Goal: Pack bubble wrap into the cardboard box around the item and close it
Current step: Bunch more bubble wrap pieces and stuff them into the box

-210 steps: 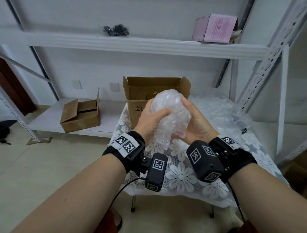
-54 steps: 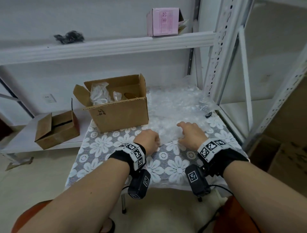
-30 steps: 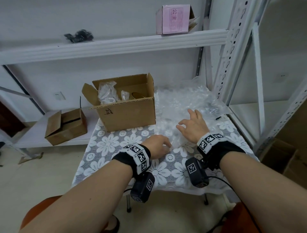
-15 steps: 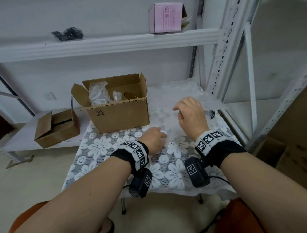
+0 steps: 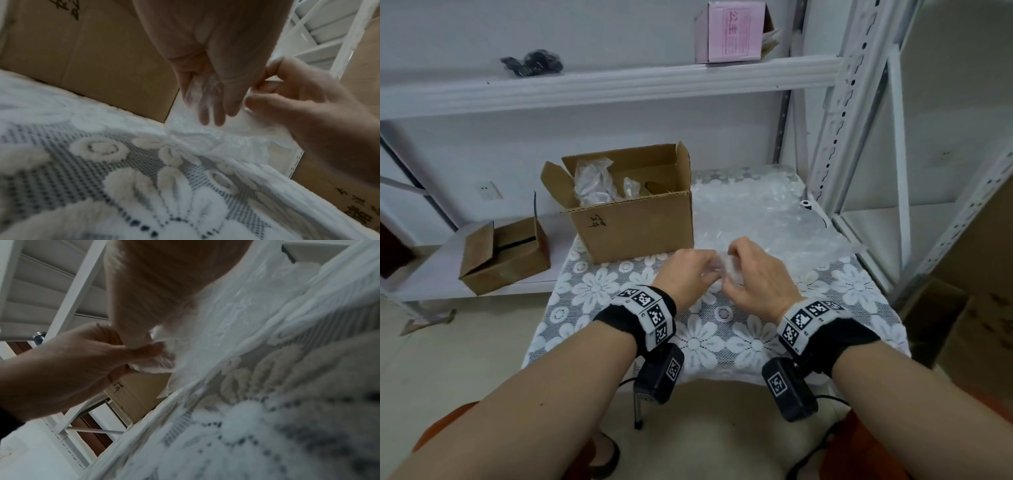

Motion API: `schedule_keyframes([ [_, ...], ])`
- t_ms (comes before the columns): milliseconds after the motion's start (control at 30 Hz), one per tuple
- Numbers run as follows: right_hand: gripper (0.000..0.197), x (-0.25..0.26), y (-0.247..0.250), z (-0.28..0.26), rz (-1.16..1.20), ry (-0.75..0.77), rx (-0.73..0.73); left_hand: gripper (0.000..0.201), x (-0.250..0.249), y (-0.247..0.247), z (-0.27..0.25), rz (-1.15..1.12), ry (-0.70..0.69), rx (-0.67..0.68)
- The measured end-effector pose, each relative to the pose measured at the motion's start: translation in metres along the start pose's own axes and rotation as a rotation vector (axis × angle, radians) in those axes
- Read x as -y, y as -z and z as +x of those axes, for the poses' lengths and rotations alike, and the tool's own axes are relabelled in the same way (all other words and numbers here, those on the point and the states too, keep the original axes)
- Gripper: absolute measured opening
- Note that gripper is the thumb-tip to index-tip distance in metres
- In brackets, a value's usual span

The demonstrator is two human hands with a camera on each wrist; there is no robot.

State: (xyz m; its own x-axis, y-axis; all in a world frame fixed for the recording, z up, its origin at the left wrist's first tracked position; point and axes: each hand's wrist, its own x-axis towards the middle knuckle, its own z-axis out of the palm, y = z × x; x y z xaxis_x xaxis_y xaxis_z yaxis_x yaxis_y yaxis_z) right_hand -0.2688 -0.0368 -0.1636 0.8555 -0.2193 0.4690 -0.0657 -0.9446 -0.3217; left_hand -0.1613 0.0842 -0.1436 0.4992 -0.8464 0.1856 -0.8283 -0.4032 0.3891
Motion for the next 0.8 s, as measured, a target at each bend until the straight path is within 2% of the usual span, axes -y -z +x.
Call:
schedule_keyframes([
  [67,0.053,0.000,0.002,0.000,-0.015,-0.034,0.067,0.011,-0.001,0.001,-0.004,-0.035,0.055,0.021],
  [100,0.057,0.000,0.004,0.000,-0.049,-0.057,0.125,0.010,0.000,0.003,-0.005,-0.054,0.084,0.029],
  [167,0.041,0.000,0.006,-0.002,-0.129,-0.083,0.285,0.007,0.007,0.009,-0.007,-0.097,0.171,0.106],
  [267,0.005,0.001,0.004,-0.006,-0.145,-0.137,0.469,0.013,0.018,0.017,-0.014,-0.094,0.293,0.315],
  [500,0.029,0.011,0.008,0.006,-0.135,-0.300,0.695,0.022,0.026,0.033,-0.022,0.043,0.363,0.537],
  [600,0.032,0.014,0.011,0.013,-0.155,-0.323,0.759,0.022,0.027,0.036,-0.026,-0.086,0.363,0.536],
  [667,0.031,0.013,0.014,0.015,-0.129,-0.342,0.763,0.026,0.028,0.036,-0.029,-0.224,0.371,0.481],
  [733,0.023,0.010,0.017,0.014,-0.062,-0.390,0.769,0.026,0.031,0.033,-0.031,-0.331,0.404,0.394],
  [800,0.014,0.005,0.021,0.013,-0.003,-0.456,0.765,0.036,0.035,0.028,-0.032,-0.394,0.438,0.323],
])
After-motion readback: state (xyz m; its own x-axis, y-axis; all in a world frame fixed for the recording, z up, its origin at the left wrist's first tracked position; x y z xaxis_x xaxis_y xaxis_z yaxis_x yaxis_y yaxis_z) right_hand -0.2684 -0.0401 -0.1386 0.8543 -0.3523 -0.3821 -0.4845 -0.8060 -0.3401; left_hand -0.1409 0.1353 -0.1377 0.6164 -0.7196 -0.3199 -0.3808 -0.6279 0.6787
